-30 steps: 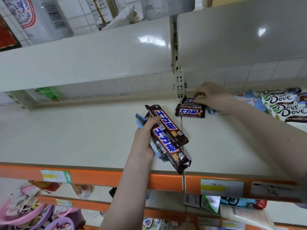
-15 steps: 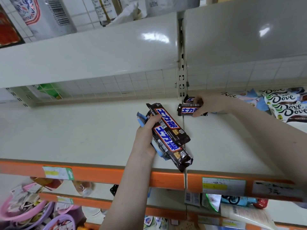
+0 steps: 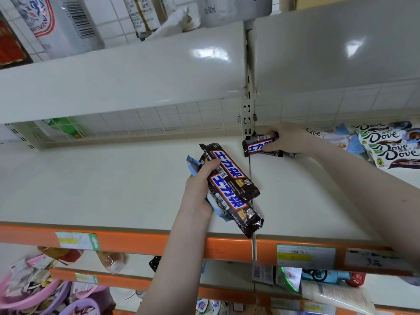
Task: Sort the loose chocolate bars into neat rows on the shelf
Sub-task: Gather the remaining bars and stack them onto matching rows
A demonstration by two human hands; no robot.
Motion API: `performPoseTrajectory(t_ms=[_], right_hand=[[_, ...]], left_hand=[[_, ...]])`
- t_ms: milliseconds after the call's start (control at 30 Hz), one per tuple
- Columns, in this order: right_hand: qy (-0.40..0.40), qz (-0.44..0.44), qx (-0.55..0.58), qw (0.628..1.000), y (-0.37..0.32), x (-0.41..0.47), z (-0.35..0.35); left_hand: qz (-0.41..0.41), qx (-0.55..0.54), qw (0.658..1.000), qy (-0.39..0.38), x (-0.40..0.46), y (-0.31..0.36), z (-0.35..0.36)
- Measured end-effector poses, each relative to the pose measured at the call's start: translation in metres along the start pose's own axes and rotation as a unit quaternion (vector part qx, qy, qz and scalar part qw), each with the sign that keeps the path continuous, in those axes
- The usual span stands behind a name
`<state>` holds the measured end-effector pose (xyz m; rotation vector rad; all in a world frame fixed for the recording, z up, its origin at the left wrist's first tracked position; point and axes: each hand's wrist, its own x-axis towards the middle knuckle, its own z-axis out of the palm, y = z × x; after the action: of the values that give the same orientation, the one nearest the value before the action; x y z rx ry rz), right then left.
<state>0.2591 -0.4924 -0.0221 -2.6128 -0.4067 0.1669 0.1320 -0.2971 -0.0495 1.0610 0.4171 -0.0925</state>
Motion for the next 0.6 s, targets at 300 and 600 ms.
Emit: performPoseTrajectory(t_ms=[300,600], right_hand=[[-0.021,0.04,-0.033,0.998,0.001,0.011,-0.006],[-0.085,-0.001,-0.047,0.995,-0.004,0.022,-0.008]], left_hand=[[-0.008,-0.001,1.0,0.0,0.002,0.0,-0.001],[-0.012,-0.003,1.0,0.01,0.004,-0.001,-0.001]])
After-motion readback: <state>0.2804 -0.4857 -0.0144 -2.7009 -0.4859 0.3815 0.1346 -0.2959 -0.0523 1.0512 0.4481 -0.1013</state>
